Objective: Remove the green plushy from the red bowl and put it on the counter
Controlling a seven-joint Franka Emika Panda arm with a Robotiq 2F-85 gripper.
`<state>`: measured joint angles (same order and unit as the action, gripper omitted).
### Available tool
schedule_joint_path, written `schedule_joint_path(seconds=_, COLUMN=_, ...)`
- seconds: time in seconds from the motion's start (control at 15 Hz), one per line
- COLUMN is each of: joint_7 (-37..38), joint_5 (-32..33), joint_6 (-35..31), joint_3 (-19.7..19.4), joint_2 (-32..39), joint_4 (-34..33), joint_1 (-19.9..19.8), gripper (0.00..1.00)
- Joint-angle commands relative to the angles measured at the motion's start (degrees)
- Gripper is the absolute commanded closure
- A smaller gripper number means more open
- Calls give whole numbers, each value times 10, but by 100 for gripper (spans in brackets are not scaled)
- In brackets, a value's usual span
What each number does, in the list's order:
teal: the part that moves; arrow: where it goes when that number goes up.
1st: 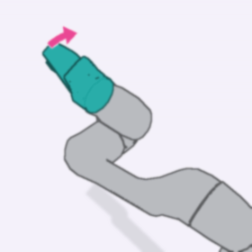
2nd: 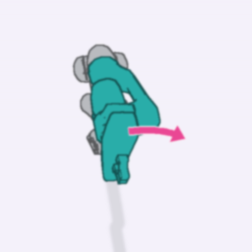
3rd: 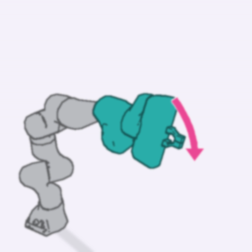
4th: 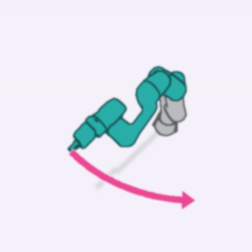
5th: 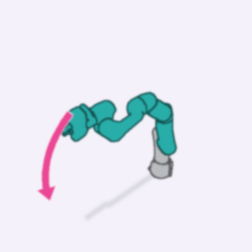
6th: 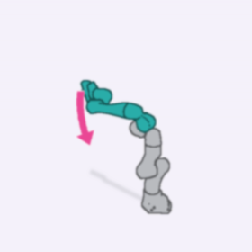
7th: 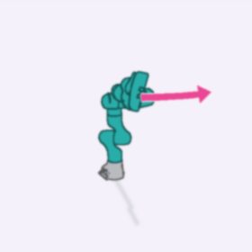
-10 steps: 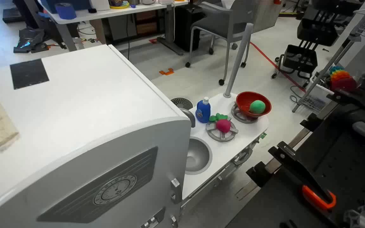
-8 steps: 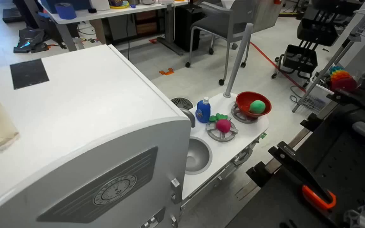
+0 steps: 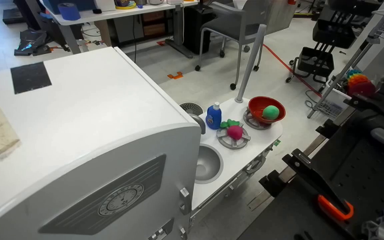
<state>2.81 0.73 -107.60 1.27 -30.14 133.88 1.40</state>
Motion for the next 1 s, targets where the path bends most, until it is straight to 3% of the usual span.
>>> schedule_joint_path(seconds=0.0, joint_7=-1, joint_5=-1, joint_6=1, joint_3=2, joint_2=0, joint_4=-1, joint_1=-2, gripper=0)
schedule_joint_path(seconds=0.2, joint_7=-1, joint_5=-1, joint_6=1, joint_3=2, joint_2=0, joint_4=-1, joint_1=-2, gripper=0)
schedule_joint_path(seconds=0.53, joint_7=-18, joint_5=26, joint_6=-39, joint_3=-12, joint_2=62, joint_4=-20, joint_1=-16, gripper=0)
schedule_joint_path(seconds=0.93, joint_7=-7, joint_5=72, joint_6=-137, joint_3=-43, joint_2=227, joint_4=-101, joint_1=-60, gripper=0)
